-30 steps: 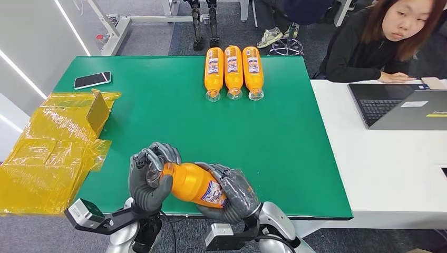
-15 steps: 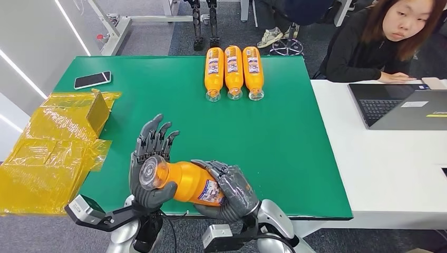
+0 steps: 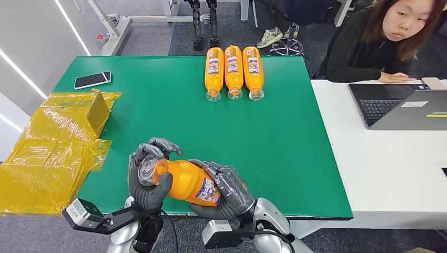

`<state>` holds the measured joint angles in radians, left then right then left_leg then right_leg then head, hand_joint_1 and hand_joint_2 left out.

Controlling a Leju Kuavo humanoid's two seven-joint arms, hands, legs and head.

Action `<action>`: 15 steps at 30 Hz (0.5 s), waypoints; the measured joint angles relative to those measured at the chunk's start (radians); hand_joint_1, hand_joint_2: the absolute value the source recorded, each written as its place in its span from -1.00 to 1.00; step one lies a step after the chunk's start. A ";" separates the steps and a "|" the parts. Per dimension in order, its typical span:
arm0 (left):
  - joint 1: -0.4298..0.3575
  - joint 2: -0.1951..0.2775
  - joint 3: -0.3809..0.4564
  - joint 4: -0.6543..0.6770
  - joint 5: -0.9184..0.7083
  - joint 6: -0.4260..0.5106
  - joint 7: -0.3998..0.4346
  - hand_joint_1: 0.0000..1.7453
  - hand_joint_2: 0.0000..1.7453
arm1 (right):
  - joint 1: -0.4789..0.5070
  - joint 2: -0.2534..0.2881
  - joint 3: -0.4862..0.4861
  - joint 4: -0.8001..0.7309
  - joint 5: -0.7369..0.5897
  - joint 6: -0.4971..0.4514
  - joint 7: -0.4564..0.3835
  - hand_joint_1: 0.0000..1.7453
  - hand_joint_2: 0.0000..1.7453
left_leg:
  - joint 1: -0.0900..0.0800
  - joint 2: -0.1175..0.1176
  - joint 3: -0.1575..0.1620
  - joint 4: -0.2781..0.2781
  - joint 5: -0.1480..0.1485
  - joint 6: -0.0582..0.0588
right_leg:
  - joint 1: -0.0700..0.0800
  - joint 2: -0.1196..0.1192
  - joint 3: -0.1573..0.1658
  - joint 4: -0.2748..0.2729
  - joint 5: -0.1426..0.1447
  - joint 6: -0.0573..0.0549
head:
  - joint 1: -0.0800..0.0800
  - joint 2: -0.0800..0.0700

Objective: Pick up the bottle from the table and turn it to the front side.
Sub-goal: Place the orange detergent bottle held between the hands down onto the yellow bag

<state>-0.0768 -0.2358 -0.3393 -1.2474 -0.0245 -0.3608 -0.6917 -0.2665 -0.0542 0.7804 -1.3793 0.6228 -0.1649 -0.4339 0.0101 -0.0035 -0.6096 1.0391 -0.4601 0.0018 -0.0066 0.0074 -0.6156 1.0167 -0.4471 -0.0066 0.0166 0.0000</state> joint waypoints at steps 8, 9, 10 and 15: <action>-0.003 0.005 0.001 0.000 0.000 -0.005 -0.003 1.00 1.00 | -0.012 0.000 0.004 0.008 -0.006 -0.008 0.001 1.00 1.00 | 0.000 0.000 0.000 0.000 0.000 0.000 | 0.000 0.000 0.000 0.000 0.000 0.000 | 0.000 0.000; -0.003 0.005 0.001 0.000 0.000 -0.005 -0.003 1.00 1.00 | -0.012 0.000 0.004 0.008 -0.006 -0.008 0.001 1.00 1.00 | 0.000 0.000 0.000 0.000 0.000 0.000 | 0.000 0.000 0.000 0.000 0.000 0.000 | 0.000 0.000; -0.003 0.005 0.001 0.000 0.001 -0.005 -0.003 1.00 1.00 | -0.012 0.000 0.004 0.008 -0.006 -0.008 0.001 1.00 1.00 | 0.000 0.000 0.000 0.000 0.000 0.000 | 0.000 0.000 0.000 0.000 0.000 0.000 | 0.000 0.000; -0.010 0.008 0.002 0.000 0.003 0.007 -0.008 1.00 1.00 | -0.018 0.008 0.004 0.008 -0.003 -0.046 0.000 -1.00 1.00 | 0.000 0.000 0.000 0.000 0.000 0.000 | 0.000 0.000 0.000 0.000 0.000 0.000 | 0.000 0.000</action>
<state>-0.0869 -0.2276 -0.3377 -1.2474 -0.0219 -0.3538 -0.7000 -0.2841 -0.0464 0.7842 -1.3718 0.6195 -0.2112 -0.4336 0.0102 -0.0036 -0.6097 1.0391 -0.4601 0.0018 -0.0066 0.0072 -0.6156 1.0167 -0.4471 -0.0066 0.0166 0.0000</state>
